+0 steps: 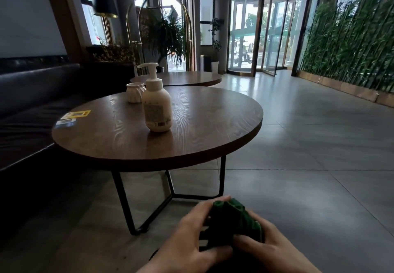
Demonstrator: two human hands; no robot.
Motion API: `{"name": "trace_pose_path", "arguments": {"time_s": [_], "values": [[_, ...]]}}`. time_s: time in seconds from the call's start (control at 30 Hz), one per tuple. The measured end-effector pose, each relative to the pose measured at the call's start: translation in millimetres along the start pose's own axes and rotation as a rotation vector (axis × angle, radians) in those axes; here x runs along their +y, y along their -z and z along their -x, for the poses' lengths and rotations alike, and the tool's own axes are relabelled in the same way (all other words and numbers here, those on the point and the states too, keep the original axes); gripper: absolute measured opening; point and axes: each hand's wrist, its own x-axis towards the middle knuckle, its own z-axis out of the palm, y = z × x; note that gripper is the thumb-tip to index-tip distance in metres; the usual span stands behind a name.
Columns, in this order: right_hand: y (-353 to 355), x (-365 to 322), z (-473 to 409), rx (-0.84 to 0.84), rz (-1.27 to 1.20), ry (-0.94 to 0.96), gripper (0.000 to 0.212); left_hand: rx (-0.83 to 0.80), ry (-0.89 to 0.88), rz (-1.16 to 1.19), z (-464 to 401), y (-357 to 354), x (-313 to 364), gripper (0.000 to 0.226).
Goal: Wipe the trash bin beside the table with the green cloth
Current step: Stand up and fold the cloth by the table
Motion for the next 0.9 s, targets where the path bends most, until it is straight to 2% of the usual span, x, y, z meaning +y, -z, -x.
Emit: {"name": "trace_pose_path", "arguments": {"time_s": [0.1,0.2,0.27,0.4,0.57,0.9], "values": [[10,-19,-9,-0.015,0.062,-0.040,0.049,0.089,-0.036,-0.192,-16,16,21,0.082],[20,-50,-14,0.007,0.099,-0.095,0.053,0.107,-0.053,-0.326,-32,34,51,0.060],[25,-77,-15,0.023,0.149,-0.078,0.055,0.124,-0.033,-0.364,-43,45,74,0.048],[30,-144,-14,0.114,0.207,-0.033,0.057,0.173,-0.004,-0.384,-65,73,126,0.038],[29,-239,-9,0.209,0.272,-0.005,0.049,0.193,0.087,-0.382,-83,118,202,0.034],[13,-414,-20,0.339,0.684,-0.045,0.048,0.172,0.145,-0.550,-113,208,347,0.037]]}}
